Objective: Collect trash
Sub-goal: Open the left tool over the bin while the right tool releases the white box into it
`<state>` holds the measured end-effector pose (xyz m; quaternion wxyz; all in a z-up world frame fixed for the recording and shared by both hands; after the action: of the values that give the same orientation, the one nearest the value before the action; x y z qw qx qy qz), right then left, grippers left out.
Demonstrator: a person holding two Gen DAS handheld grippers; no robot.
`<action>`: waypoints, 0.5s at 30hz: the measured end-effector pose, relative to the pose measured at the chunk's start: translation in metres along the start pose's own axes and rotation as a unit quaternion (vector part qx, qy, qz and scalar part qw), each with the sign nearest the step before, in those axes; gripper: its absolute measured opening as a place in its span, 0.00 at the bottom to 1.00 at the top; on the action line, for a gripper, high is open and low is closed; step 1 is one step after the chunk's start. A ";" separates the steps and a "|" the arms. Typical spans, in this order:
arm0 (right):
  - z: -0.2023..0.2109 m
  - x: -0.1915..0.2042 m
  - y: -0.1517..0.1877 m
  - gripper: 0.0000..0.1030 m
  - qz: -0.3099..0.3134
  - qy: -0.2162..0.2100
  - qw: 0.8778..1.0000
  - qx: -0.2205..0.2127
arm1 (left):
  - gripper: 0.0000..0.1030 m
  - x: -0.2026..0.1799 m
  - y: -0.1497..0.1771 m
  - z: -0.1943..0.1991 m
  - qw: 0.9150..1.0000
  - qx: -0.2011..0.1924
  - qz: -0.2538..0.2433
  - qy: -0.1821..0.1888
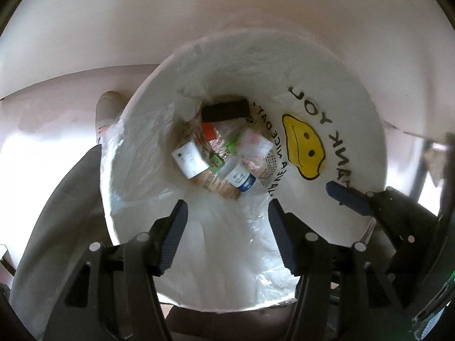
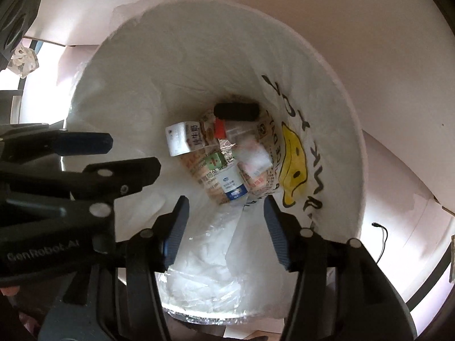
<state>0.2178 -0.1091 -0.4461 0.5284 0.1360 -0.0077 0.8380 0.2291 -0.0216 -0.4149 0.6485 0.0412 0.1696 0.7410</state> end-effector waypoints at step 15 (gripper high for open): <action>0.074 0.019 0.037 0.54 0.022 0.012 0.998 -0.060 | 0.59 -0.004 0.044 0.072 0.992 -0.096 -0.075 -0.029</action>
<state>0.1939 -0.1203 -0.3655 0.5170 0.0941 -0.0549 0.8491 0.2083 -0.0156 -0.3336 0.7078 -0.0127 0.0817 0.7016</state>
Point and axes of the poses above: each gripper's, at about its wrist camera, not at the fingertips, and z roughly against the way its jaws point, x to its left, y to its underside, the point moved 3 cm from there along -z, roughly the way its jaws point, and after that the axes turned 7 degrees about z, right-handed, at the moved point
